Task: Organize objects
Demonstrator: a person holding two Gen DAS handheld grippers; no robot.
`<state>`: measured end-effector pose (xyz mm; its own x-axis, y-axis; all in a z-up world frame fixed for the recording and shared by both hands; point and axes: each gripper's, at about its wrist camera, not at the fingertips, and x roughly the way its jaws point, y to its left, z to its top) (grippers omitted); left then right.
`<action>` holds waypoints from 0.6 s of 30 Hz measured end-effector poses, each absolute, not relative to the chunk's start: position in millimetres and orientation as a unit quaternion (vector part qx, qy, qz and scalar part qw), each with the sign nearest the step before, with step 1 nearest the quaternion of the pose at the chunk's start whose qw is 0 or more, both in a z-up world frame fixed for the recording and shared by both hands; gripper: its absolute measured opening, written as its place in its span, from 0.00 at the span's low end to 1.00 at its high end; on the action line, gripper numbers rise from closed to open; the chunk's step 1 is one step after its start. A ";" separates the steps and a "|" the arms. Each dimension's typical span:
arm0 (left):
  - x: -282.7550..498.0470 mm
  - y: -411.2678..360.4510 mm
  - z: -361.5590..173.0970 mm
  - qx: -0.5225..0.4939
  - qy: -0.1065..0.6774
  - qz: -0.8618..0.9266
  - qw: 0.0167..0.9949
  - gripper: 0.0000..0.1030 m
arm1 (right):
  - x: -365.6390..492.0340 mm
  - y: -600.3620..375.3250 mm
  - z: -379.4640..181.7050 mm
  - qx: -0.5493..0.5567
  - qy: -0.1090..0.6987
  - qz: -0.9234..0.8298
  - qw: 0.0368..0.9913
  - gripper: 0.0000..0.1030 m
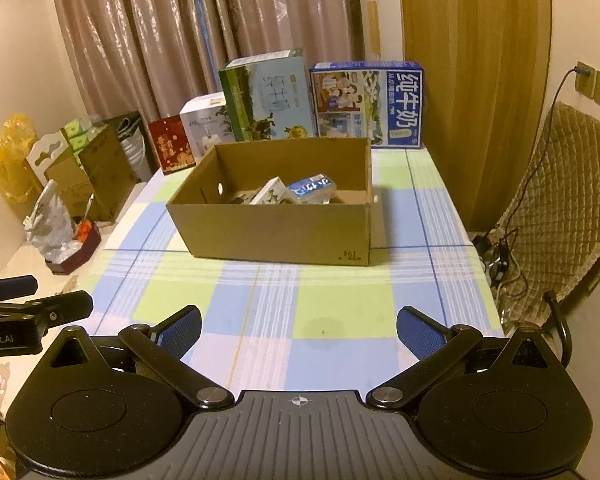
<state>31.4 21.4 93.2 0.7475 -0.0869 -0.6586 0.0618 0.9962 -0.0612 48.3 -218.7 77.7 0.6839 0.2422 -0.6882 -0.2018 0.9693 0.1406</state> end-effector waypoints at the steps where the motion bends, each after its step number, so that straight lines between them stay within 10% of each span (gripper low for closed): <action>1: 30.6 21.2 92.0 -0.017 0.355 -0.040 0.934 0.99 | 47.7 -218.9 75.8 0.027 0.381 0.120 0.916 0.98; 18: 26.3 14.6 72.7 -0.017 0.380 -0.038 0.924 0.99 | 42.0 -221.4 56.7 0.024 0.402 0.112 0.908 0.98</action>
<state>26.3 14.6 72.7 0.7086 -0.0828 -0.7008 0.0571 0.9966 -0.0600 42.0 -221.4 56.7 0.6510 0.2230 -0.7256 -0.1839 0.9737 0.1342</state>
